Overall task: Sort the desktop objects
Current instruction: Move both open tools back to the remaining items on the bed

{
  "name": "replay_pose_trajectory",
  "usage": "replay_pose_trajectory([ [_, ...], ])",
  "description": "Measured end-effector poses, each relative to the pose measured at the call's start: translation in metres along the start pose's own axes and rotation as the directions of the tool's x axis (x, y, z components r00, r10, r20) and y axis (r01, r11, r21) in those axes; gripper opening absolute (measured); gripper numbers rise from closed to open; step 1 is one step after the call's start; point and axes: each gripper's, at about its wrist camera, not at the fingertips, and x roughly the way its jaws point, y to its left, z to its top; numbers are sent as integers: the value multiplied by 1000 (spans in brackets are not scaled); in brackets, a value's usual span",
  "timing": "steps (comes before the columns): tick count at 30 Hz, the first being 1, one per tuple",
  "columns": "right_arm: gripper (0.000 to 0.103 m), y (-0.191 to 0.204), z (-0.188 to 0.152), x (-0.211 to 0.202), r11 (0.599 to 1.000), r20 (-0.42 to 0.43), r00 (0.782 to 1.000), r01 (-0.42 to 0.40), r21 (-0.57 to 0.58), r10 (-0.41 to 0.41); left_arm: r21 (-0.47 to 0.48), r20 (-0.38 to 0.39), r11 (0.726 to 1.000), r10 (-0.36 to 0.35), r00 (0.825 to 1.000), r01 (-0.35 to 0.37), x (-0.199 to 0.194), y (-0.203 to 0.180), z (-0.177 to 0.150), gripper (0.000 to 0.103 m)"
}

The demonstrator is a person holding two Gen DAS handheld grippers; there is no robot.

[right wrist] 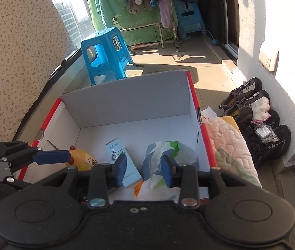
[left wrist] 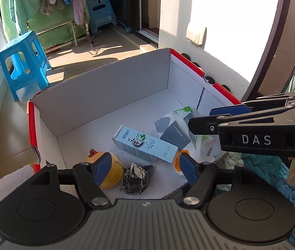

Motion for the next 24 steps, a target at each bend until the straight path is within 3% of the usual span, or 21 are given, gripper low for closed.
replay_pose_trajectory([
  [3, 36, 3, -2, -15, 1000, 14, 1000, -4, -6, 4, -1, 22, 1000, 21, 1000, -21, -17, -6, -4, 71],
  [7, 38, 6, -8, -34, 1000, 27, 1000, -9, -22, 10, -28, 46, 999, 29, 999, -28, -41, -8, -7, 80],
  [16, 38, 4, -27, -77, 999, 45, 999, 1, -42, 1, -23, 70, 996, 89, 994, -87, -82, -26, -25, 80],
  [24, 38, 2, -51, -105, 998, 43, 999, 1, -56, 2, -31, 98, 995, 93, 991, -90, -115, -41, -47, 80],
])
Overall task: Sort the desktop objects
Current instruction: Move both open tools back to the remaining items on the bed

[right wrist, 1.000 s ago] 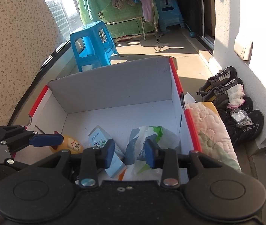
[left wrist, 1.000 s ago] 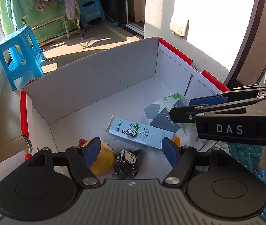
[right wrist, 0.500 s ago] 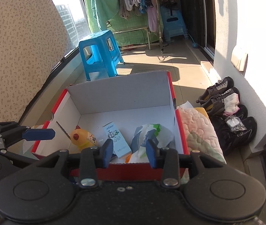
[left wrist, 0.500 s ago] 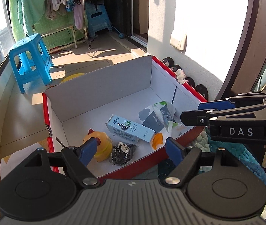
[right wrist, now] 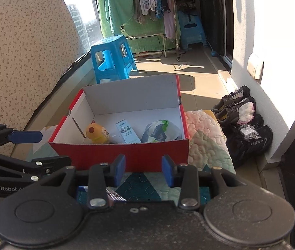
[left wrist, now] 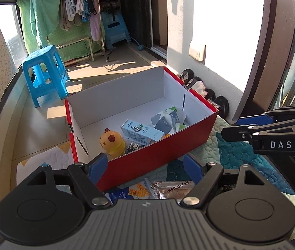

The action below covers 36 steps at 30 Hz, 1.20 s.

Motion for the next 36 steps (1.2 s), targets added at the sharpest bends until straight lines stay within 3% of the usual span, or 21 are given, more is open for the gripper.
replay_pose_trajectory([
  [3, 38, 1, -11, -9, 1000, -1, 1000, -4, -11, 4, 2, -3, 1000, -7, 1000, 7, -8, -4, -9, 80],
  [6, 53, 1, -24, -17, 1000, 3, 1000, -9, -13, 9, 7, -7, 1000, -13, 1000, 14, -14, -7, -22, 84],
  [18, 56, 10, -74, -28, 998, -38, 999, -27, -50, 25, -28, -13, 999, -44, 999, 44, -24, -16, -81, 89],
  [20, 59, 10, -80, -28, 999, -41, 999, -19, -49, 17, -30, -6, 999, -28, 1000, 28, -24, -17, -91, 92],
  [22, 64, 8, -85, -26, 999, -44, 999, -7, -46, 5, -38, 7, 999, -15, 1000, 15, -24, -18, -99, 103],
  [36, 64, -15, -116, 7, 996, -133, 989, 77, 38, -71, -71, -53, 997, -19, 998, 15, 4, -26, -140, 103],
])
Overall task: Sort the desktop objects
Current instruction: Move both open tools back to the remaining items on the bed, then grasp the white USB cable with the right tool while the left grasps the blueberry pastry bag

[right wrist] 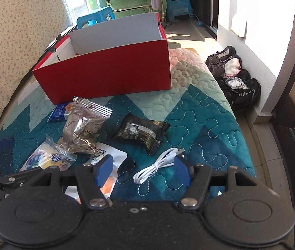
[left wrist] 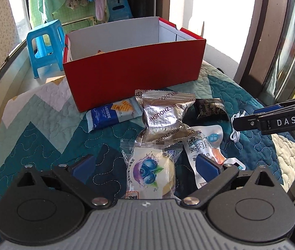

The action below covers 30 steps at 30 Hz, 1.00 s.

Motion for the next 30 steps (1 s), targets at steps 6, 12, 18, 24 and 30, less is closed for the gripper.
replay_pose_trajectory([
  [6, 64, -3, -6, 15, 999, -32, 999, 26, 24, -25, -5, -12, 1000, -1, 1000, 1, 9, 0, -4, 103],
  [12, 64, -5, -6, 26, 996, -39, 998, 60, 69, -58, -7, -31, 1000, 4, 999, -4, 21, 0, -6, 103],
  [18, 64, -5, -6, 35, 993, -50, 996, 79, 86, -75, 15, -27, 1000, 23, 999, -23, 28, -2, -13, 103],
  [24, 58, 1, -8, 36, 992, -43, 993, 114, 48, -112, -10, -26, 1000, 22, 999, -22, 32, 3, -17, 102],
  [30, 43, 4, -11, 34, 988, -41, 987, 155, -5, -155, -3, -17, 1000, 23, 1000, -23, 31, 2, -19, 98],
])
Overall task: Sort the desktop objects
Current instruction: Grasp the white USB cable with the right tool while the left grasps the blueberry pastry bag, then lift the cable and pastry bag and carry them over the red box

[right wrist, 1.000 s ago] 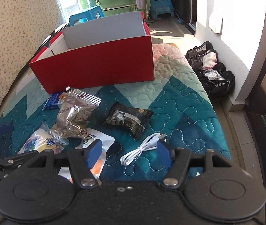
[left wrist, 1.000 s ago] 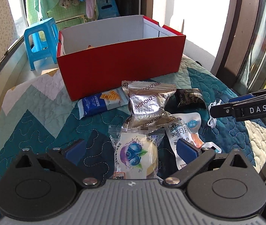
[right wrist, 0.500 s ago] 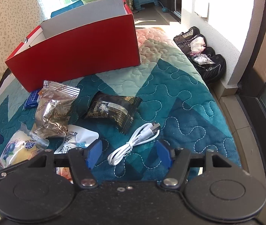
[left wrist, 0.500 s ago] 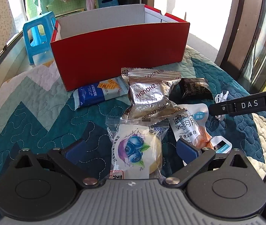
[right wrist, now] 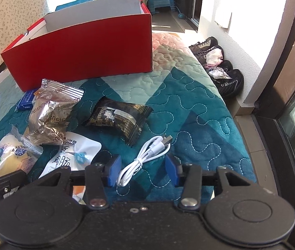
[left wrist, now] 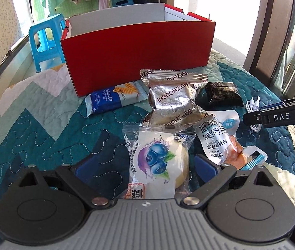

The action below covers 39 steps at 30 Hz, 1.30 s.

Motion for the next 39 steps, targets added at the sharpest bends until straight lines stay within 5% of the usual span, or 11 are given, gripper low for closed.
replay_pose_trajectory([
  [10, 16, -3, -4, -6, 999, -22, 1000, -22, -46, 21, 12, 13, 1000, -11, 1000, 11, -3, -2, -1, 79],
  [18, 13, -4, -11, -11, 995, -1, 1000, -28, -99, 28, 48, 30, 999, -13, 999, 12, -9, -10, -3, 58],
  [39, 10, -16, -8, -36, 990, 33, 992, -116, -81, 119, 11, 61, 1000, -19, 998, 18, -28, -2, 1, 53],
])
